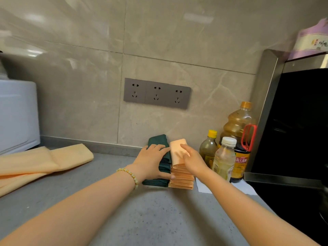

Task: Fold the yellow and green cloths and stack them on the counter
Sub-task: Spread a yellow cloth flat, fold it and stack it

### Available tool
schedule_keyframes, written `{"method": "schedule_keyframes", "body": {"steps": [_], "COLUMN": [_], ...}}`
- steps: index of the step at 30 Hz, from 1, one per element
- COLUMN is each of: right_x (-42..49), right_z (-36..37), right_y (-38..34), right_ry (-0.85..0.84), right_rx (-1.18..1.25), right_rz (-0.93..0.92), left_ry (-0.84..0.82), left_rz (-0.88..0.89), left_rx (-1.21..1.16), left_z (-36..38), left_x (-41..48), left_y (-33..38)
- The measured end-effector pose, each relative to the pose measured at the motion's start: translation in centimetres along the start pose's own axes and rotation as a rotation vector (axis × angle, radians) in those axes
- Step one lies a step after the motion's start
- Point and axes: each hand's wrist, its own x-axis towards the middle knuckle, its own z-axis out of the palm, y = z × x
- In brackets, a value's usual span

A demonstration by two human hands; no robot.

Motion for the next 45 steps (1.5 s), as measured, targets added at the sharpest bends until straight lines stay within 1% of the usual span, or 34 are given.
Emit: {"method": "schedule_keyframes", "body": {"steps": [3,5,10,12,14,17,20,24,26,29,31,33,35,37,39,40,43,44,45], "right_x": [-0.8,-1.6,-4.0,-4.9,-5.6,-6.5,-6.5,-6.3,-6.3,-6.3,-6.7,-6.9,-7.2,-7.8,-9.3,-10.1,-13.0,-13.7,-14.4], "right_z": [1.6,3.8,11.0,13.9,16.3,19.3,20.9,20.9,20.2,18.5,17.0,15.6,13.9,12.2,9.3,7.6,2.4,0.9,-0.6], "right_y": [-2.2,-4.0,-7.6,-8.8,-9.8,-11.2,-11.5,-11.1,-10.8,-10.6,-11.6,-12.7,-13.7,-14.6,-15.2,-15.4,-15.8,-15.6,-15.2], "right_ry": [-0.032,-0.084,-0.262,-0.345,-0.410,-0.461,-0.475,-0.460,-0.421,-0.322,-0.262,-0.209,-0.189,-0.160,-0.133,-0.178,-0.470,-0.514,-0.506], "right_rx": [0.047,0.060,0.061,0.023,-0.020,-0.056,-0.049,-0.046,-0.029,0.023,0.070,0.099,0.103,0.072,0.125,0.191,0.407,0.455,0.479], "right_rz": [-0.074,-0.126,-0.136,-0.136,-0.162,-0.197,-0.206,-0.193,-0.188,-0.236,-0.292,-0.307,-0.315,-0.250,-0.115,-0.052,0.109,0.159,0.214], "left_ry": [0.007,0.005,-0.149,-0.168,-0.166,-0.163,-0.128,-0.095,-0.030,0.242,0.351,0.399,0.410,0.420,0.409,0.394,0.326,0.303,0.288], "left_rz": [-0.067,-0.171,-0.474,-0.565,-0.618,-0.656,-0.702,-0.765,-0.726,-0.514,-0.379,-0.256,-0.161,-0.103,-0.082,-0.082,-0.086,-0.094,-0.103], "left_rx": [-0.045,-0.034,0.133,0.209,0.278,0.333,0.292,0.208,0.141,-0.013,-0.132,-0.247,-0.350,-0.425,-0.476,-0.515,-0.672,-0.685,-0.691], "left_z": [-1.4,-2.0,-1.9,-1.7,-1.7,-2.0,-2.1,-2.7,-3.3,-4.7,-6.2,-8.1,-10.2,-11.9,-13.5,-14.3,-16.2,-16.6,-16.8], "left_x": [-2.7,-5.2,-12.9,-15.9,-17.7,-19.0,-18.6,-17.6,-17.4,-17.2,-16.9,-16.4,-16.1,-15.8,-15.8,-15.8,-15.3,-15.1,-14.8], "left_y": [-3.3,-6.6,-14.9,-17.7,-19.8,-22.1,-23.6,-25.0,-24.5,-21.5,-19.1,-16.9,-14.9,-13.2,-11.8,-11.2,-9.5,-8.9,-8.2]}}
